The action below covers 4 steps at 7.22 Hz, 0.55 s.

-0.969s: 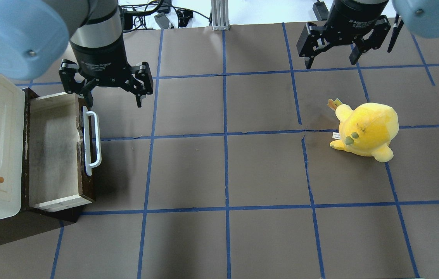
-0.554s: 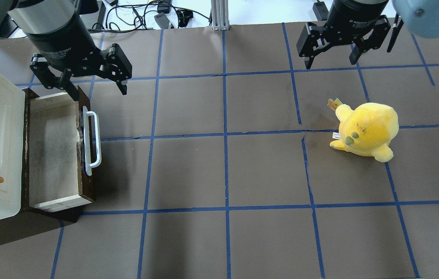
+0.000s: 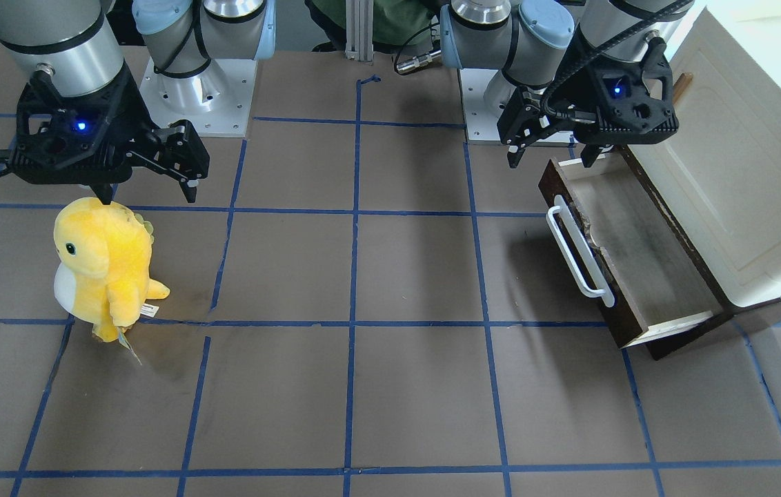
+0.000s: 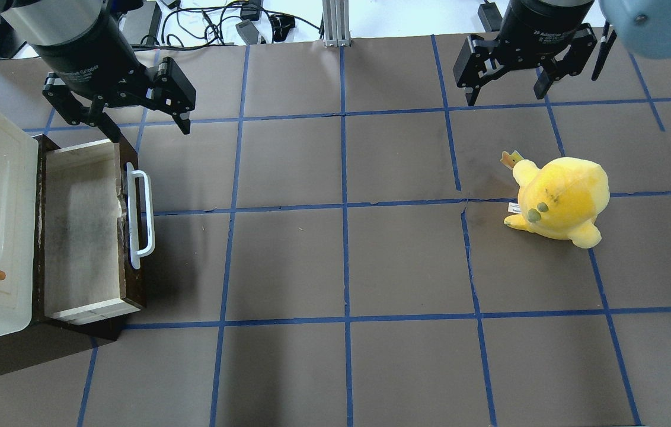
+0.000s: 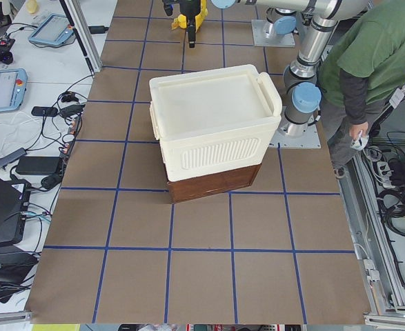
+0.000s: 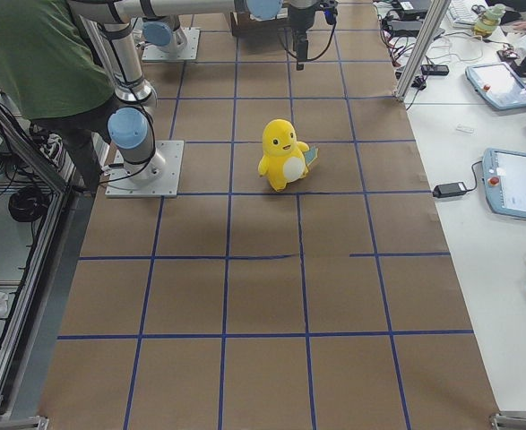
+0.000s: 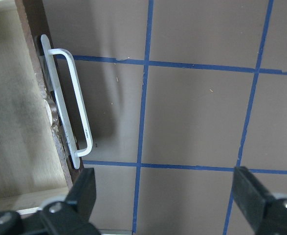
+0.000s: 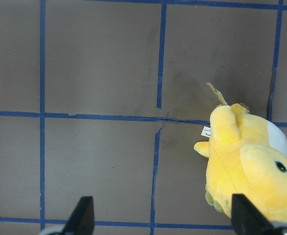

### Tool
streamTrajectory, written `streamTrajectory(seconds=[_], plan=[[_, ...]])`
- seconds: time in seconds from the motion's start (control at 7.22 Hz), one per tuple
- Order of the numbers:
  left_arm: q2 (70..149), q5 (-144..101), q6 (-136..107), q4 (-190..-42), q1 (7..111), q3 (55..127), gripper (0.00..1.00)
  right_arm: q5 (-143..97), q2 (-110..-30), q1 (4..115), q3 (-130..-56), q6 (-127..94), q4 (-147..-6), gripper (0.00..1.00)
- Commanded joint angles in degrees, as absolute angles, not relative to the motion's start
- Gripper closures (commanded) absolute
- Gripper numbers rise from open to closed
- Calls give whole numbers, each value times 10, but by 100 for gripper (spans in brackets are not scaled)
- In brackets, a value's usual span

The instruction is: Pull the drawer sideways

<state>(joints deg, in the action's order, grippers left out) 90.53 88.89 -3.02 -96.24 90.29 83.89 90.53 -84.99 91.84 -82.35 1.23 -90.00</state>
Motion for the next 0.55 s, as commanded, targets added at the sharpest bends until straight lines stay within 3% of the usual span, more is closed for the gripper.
streamTrajectory(seconds=[0.0, 0.42], plan=[[908, 889, 10, -962, 904, 838, 0, 905, -850, 918, -824, 12, -900, 0], [912, 886, 18, -962, 904, 838, 0, 905, -850, 918, -824, 13, -900, 0]])
